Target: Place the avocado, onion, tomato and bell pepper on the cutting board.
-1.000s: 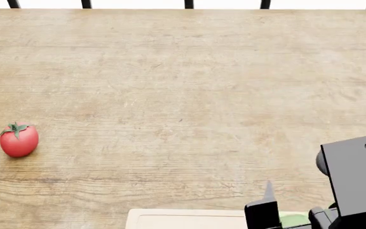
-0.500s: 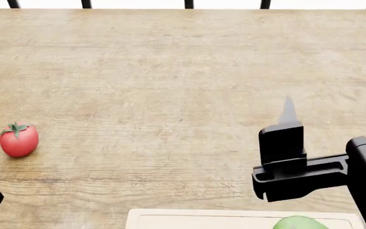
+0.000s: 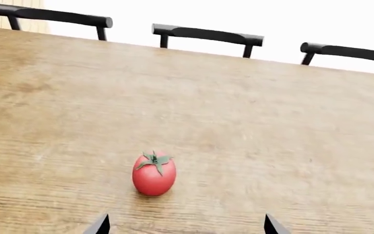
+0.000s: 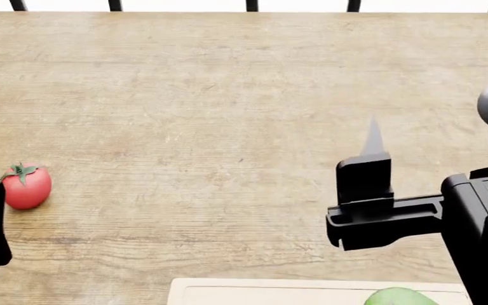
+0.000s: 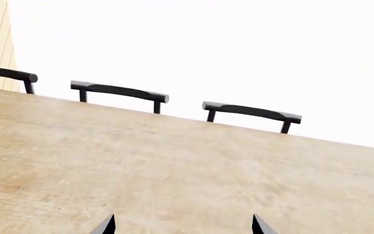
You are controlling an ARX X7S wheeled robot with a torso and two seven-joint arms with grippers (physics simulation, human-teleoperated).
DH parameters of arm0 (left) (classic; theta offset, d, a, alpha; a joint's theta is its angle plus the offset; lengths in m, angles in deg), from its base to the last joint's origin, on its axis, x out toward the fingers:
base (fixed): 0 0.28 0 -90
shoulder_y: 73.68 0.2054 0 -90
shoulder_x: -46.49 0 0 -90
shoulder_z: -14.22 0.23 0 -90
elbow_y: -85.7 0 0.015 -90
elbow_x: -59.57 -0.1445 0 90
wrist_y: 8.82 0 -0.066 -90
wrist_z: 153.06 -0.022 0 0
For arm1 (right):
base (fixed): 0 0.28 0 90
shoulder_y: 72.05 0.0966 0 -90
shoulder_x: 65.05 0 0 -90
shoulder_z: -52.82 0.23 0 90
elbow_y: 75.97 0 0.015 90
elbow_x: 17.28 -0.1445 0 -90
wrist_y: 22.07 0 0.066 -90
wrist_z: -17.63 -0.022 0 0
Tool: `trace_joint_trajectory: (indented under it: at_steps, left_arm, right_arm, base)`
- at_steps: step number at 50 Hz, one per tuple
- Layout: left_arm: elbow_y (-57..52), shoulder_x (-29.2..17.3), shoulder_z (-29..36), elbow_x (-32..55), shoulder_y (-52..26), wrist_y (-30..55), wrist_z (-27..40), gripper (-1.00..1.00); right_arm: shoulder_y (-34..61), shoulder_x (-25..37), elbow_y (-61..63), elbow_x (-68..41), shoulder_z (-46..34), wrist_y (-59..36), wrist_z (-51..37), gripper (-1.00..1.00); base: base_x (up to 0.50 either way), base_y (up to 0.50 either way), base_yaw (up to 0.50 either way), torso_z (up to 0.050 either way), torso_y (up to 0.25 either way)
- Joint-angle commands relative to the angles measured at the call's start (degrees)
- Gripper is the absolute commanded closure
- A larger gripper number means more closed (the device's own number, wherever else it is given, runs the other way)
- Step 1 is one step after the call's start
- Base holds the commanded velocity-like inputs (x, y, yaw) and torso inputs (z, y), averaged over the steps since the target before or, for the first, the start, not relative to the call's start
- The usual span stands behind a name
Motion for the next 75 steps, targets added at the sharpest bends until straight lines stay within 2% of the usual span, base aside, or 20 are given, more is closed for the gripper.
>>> trace_joint_trajectory:
  at_steps: [1,16,41,75]
  left_arm:
    - [5.9,2.0,3.5,0.2,-3.9,3.5,-0.5,-1.00]
    - [20.4,8.5,10.0,-8.2,-11.2,8.9,-7.6,-1.00]
    - [39.7,17.1,17.4,-20.0,-19.5,11.3,-17.6,-1.00]
    - [52.3,21.6,20.9,-27.9,-19.0,6.7,-22.9,-1.00]
  right_arm:
    - [-3.0,0.9,1.4,0.0,1.6,1.1,0.6,-1.00]
    - [-5.0,2.6,3.3,-3.1,2.2,3.4,-1.5,-1.00]
    - [-5.3,4.1,4.3,-6.2,1.5,5.5,-3.2,-1.00]
    - [-9.8,7.3,6.4,-8.9,4.9,8.7,-3.0,-1.00]
  base:
    - [0.00,0.00,0.00,0.000,0.000]
    - [0.00,0.00,0.00,0.000,0.000]
    - [0.00,0.00,0.00,0.000,0.000]
    - [0.00,0.00,0.00,0.000,0.000]
